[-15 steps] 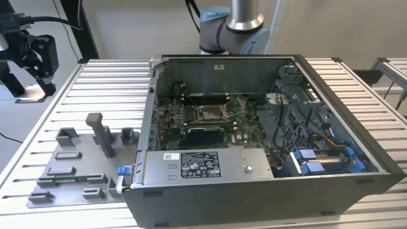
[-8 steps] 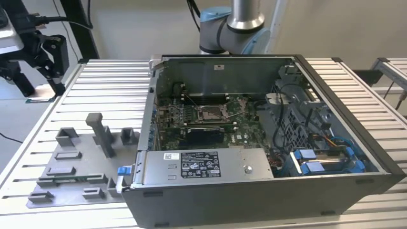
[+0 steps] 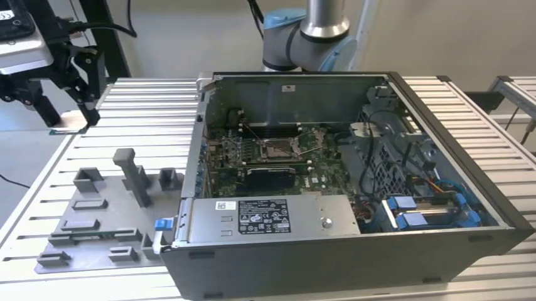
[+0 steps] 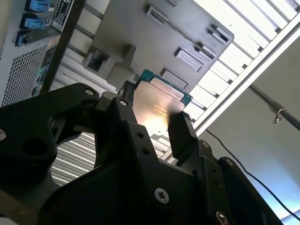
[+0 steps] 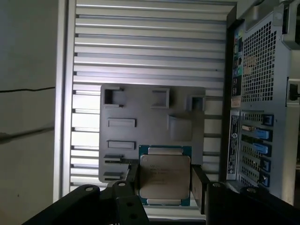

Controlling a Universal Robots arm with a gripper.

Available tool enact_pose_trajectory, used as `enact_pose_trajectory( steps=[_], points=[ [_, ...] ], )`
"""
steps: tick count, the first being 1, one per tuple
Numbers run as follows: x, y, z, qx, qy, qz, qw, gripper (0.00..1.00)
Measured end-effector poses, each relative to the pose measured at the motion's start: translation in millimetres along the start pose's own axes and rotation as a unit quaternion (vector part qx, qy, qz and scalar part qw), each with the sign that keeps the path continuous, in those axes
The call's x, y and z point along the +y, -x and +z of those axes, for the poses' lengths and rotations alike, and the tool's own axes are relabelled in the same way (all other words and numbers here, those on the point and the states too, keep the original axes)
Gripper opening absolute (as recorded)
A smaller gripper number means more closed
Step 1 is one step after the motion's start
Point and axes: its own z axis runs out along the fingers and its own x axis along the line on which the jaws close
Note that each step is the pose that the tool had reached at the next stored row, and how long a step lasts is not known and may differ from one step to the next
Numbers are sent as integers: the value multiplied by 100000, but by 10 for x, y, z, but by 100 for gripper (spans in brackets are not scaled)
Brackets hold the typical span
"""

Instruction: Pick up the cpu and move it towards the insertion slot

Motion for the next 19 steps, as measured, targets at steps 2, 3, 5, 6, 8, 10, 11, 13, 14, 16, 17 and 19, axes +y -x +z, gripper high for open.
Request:
enact_pose_trajectory(
  steps=[2,3,5,6,8,10,11,13,14,16,17,19],
  points=[
    [-1,49,1,-3,3,-2,100000,0],
    [-2,72,1,-4,4,-2,100000,0],
    [-3,121,1,0,-1,-1,100000,0],
    [-3,145,1,-1,2,1,100000,0],
    [-5,190,1,-1,1,0,100000,0],
    [-6,236,2,-5,4,-1,100000,0],
    [-6,260,2,-4,5,1,100000,0],
    [-8,323,3,-3,1,-3,100000,0],
    [-9,357,2,0,0,-3,100000,0],
    [-11,430,3,-2,1,0,100000,0],
    [-12,469,4,-2,3,2,100000,0],
    [-14,554,4,-1,1,-4,100000,0]
  ],
)
